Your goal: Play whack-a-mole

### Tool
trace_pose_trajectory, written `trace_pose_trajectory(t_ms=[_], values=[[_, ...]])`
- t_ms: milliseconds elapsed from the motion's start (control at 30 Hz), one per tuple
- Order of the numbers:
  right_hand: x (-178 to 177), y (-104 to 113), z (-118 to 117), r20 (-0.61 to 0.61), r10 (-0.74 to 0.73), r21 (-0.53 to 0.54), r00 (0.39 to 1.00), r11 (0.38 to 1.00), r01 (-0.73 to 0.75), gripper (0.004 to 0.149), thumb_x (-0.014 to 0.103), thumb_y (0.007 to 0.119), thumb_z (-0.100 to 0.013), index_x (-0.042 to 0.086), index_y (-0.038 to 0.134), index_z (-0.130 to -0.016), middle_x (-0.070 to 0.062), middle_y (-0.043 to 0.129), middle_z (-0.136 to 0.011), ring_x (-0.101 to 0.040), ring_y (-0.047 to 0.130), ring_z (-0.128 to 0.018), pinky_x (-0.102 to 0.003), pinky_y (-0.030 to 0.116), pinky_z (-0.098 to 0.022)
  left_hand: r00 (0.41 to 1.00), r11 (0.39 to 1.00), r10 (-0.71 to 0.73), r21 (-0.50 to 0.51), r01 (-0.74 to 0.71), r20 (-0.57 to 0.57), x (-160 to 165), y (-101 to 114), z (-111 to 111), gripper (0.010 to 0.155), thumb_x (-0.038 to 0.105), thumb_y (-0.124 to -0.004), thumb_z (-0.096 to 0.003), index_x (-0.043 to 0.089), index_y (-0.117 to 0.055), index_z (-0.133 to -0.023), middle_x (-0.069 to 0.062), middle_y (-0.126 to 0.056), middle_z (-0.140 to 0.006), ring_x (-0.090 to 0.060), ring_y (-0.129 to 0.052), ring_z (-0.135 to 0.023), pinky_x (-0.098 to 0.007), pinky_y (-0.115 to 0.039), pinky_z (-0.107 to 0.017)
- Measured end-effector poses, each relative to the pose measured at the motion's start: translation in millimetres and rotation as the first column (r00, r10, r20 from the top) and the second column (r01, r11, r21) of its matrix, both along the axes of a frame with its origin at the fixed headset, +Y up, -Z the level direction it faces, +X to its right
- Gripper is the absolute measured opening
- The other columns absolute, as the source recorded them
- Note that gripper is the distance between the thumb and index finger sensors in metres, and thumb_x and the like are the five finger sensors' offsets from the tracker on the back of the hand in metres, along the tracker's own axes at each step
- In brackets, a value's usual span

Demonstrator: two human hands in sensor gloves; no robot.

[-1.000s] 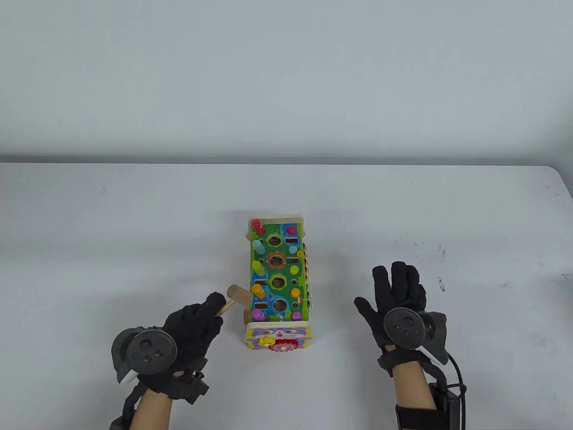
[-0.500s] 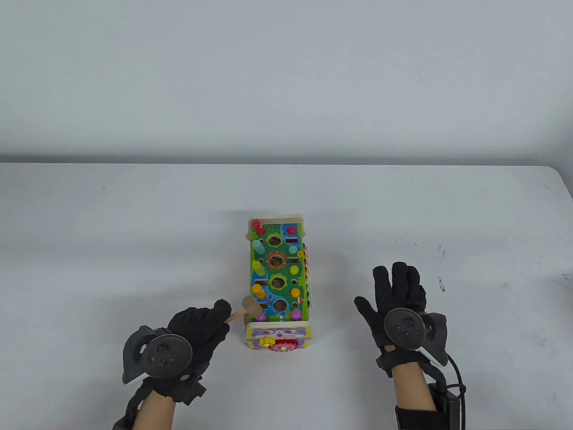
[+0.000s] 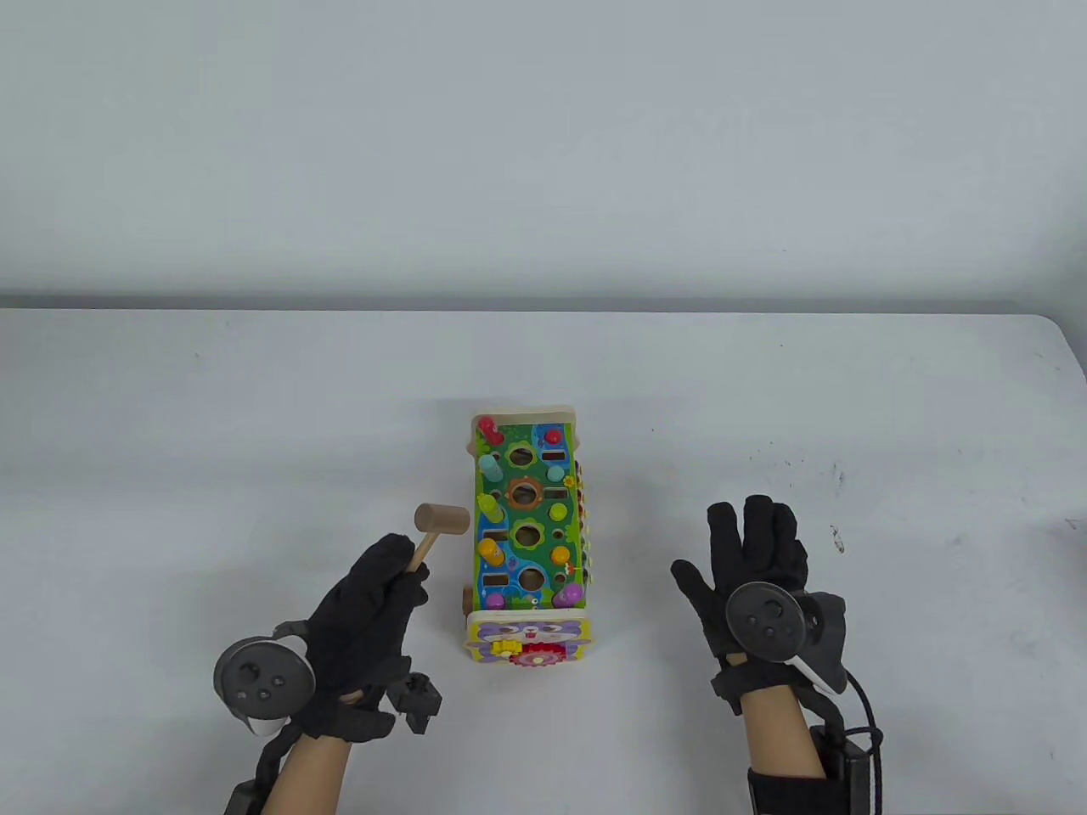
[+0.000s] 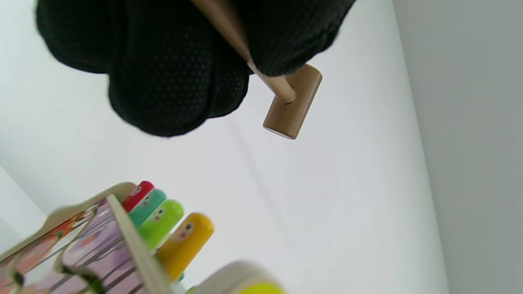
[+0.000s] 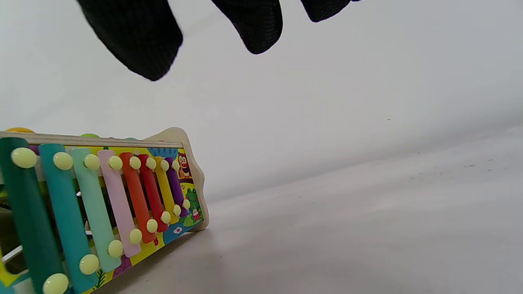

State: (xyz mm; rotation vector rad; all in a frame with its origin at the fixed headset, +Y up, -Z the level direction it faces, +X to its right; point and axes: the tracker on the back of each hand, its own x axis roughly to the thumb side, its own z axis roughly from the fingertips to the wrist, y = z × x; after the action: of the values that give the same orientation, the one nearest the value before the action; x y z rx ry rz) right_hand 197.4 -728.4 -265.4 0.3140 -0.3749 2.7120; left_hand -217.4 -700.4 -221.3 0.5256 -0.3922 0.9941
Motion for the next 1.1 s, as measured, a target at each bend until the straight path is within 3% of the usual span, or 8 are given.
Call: trace_pose_trajectory(t_ms=[100, 233, 367, 600, 800, 933, 1000, 1100], values=[[-1.1, -0.6, -0.3, -0.001, 0.009, -0.008, 1.0, 1.0, -0.009, 0.073, 0.045, 0.067, -0.059, -0.003, 0.047, -0.11, -0.038, 0.025, -0.11, -0.067, 0.024, -0.096, -0.078, 0.03, -0.057, 0.973, 0.972, -0.226, -0.06, 0.228, 0.037, 10.6, -4.1, -8.5, 0.049, 0.021, -0.072, -0.0536, 0.003, -0.066, -0.099, -0.024, -0.089, -0.074, -0.038, -0.098, -0.045, -0.066, -0.07, -0.055], [-1.7, -0.6, -0.4, -0.001, 0.012, -0.016, 1.0, 1.0, -0.012, 0.073, 0.045, 0.067, -0.059, -0.003, 0.047, -0.11, -0.038, 0.025, -0.11, -0.067, 0.024, -0.096, -0.078, 0.03, -0.057, 0.863, 0.855, -0.505, -0.133, 0.501, 0.002, 17.7, -4.3, -11.0, 0.048, 0.025, -0.07, -0.0544, 0.008, -0.065, -0.1, -0.019, -0.089, -0.076, -0.033, -0.099, -0.047, -0.063, -0.072, -0.057], [-2.0, -0.3, -0.4, 0.0, 0.006, -0.013, 1.0, 1.0, -0.006, 0.073, 0.045, 0.067, -0.059, -0.003, 0.047, -0.11, -0.038, 0.025, -0.109, -0.067, 0.024, -0.095, -0.078, 0.03, -0.057, 0.971, 0.972, -0.233, -0.011, 0.233, -0.05, 8.5, 3.0, -5.8, 0.049, 0.023, -0.07, -0.0541, 0.006, -0.064, -0.1, -0.022, -0.088, -0.077, -0.035, -0.098, -0.048, -0.064, -0.071, -0.057], [-2.0, -0.2, -0.4, -0.002, -0.004, -0.009, 1.0, 1.0, 0.004, 0.073, 0.046, 0.067, -0.059, -0.003, 0.047, -0.11, -0.038, 0.024, -0.11, -0.067, 0.023, -0.096, -0.078, 0.03, -0.057, 0.993, 0.992, 0.118, 0.048, -0.116, -0.032, -3.7, 17.4, -13.3, 0.051, 0.022, -0.066, -0.0556, 0.006, -0.055, -0.103, -0.021, -0.082, -0.082, -0.033, -0.096, -0.051, -0.062, -0.069, -0.059], [-1.7, -0.5, -0.4, 0.0, -0.004, -0.01, 1.0, 1.0, 0.004, 0.073, 0.045, 0.066, -0.059, -0.003, 0.047, -0.11, -0.038, 0.025, -0.11, -0.067, 0.023, -0.096, -0.078, 0.03, -0.057, 0.987, 0.986, -0.159, -0.042, 0.159, -0.015, 11.8, 12.5, -38.2, 0.052, 0.021, -0.067, -0.0551, 0.006, -0.057, -0.103, -0.023, -0.083, -0.082, -0.035, -0.095, -0.051, -0.064, -0.068, -0.058], [-1.8, -2.4, -1.3, 0.001, 0.0, -0.03, 1.0, 1.0, 0.0, 0.072, 0.045, 0.067, -0.059, -0.003, 0.047, -0.11, -0.038, 0.025, -0.11, -0.067, 0.023, -0.095, -0.078, 0.03, -0.057, 0.842, 0.826, -0.538, -0.17, 0.537, 0.043, 25.6, 3.3, -49.1, 0.05, 0.022, -0.069, -0.0548, 0.008, -0.062, -0.102, -0.023, -0.085, -0.08, -0.035, -0.097, -0.05, -0.064, -0.068, -0.059], [-1.9, -2.2, -1.4, 0.001, 0.001, -0.033, 1.0, 0.999, -0.001, 0.073, 0.045, 0.066, -0.059, -0.003, 0.047, -0.11, -0.038, 0.024, -0.11, -0.067, 0.023, -0.095, -0.078, 0.03, -0.057, 0.838, 0.832, -0.545, -0.138, 0.537, -0.024, 25.5, 3.3, -48.6, 0.05, 0.023, -0.068, -0.0547, 0.009, -0.062, -0.102, -0.022, -0.085, -0.08, -0.034, -0.097, -0.05, -0.063, -0.07, -0.059], [-1.6, -1.1, -1.1, 0.001, -0.007, -0.027, 1.0, 1.0, 0.007, 0.073, 0.045, 0.066, -0.059, -0.003, 0.047, -0.11, -0.038, 0.024, -0.11, -0.067, 0.023, -0.095, -0.078, 0.03, -0.057, 0.942, 0.943, -0.329, -0.067, 0.325, -0.061, 17.0, 8.9, -46.1, 0.051, 0.022, -0.068, -0.0546, 0.007, -0.061, -0.102, -0.022, -0.084, -0.081, -0.035, -0.096, -0.05, -0.064, -0.069, -0.059]])
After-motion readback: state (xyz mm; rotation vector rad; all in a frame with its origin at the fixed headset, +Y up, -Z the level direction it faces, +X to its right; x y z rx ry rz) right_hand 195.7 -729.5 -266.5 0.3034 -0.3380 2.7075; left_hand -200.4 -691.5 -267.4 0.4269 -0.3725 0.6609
